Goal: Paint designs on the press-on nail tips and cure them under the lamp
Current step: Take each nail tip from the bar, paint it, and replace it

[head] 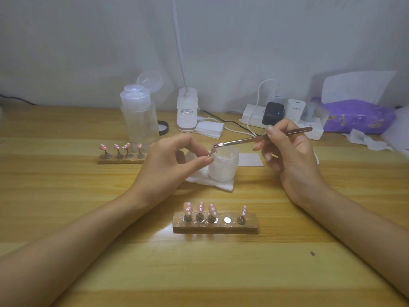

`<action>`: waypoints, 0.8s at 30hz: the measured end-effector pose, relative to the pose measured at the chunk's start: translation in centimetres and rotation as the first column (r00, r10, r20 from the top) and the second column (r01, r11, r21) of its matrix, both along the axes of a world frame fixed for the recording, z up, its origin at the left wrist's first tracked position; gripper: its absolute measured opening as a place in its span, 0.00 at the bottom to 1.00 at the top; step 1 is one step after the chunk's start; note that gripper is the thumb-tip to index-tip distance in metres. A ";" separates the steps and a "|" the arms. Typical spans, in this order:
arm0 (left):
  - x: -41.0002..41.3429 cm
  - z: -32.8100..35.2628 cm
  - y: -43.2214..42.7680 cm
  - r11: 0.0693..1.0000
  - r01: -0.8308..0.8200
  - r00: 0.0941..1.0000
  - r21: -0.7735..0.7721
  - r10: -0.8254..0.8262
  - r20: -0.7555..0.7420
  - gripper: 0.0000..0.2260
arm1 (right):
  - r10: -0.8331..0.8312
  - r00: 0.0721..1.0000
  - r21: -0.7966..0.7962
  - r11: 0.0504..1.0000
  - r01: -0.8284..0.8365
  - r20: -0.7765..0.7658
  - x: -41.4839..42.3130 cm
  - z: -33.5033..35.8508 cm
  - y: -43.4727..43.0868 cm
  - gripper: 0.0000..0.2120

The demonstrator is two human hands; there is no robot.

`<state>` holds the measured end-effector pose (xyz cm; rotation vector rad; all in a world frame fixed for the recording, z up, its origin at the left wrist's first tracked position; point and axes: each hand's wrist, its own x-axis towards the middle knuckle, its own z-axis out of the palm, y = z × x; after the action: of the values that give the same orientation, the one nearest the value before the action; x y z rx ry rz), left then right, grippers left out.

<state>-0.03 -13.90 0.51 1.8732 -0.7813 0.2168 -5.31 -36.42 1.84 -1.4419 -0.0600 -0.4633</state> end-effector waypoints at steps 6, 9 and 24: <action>0.0 0.0 0.0 1.000 -0.002 1.000 -0.002 0.002 -0.013 0.05 | -0.031 0.998 0.000 1.000 0.031 -0.046 0.1 -0.2 -0.1 0.13; 0.1 0.0 0.0 1.000 -0.002 1.000 -0.002 0.002 -0.015 0.05 | 0.007 1.000 0.014 1.000 -0.007 0.003 0.1 -0.1 -0.1 0.12; 0.1 -0.1 0.1 1.000 0.006 1.000 0.005 -0.006 0.001 0.06 | -0.027 0.998 0.017 0.999 0.028 -0.050 0.2 -0.2 -0.2 0.13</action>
<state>0.04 -13.84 0.38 1.8758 -0.7885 0.2125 -5.09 -36.65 1.63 -1.4376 0.0038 -0.4489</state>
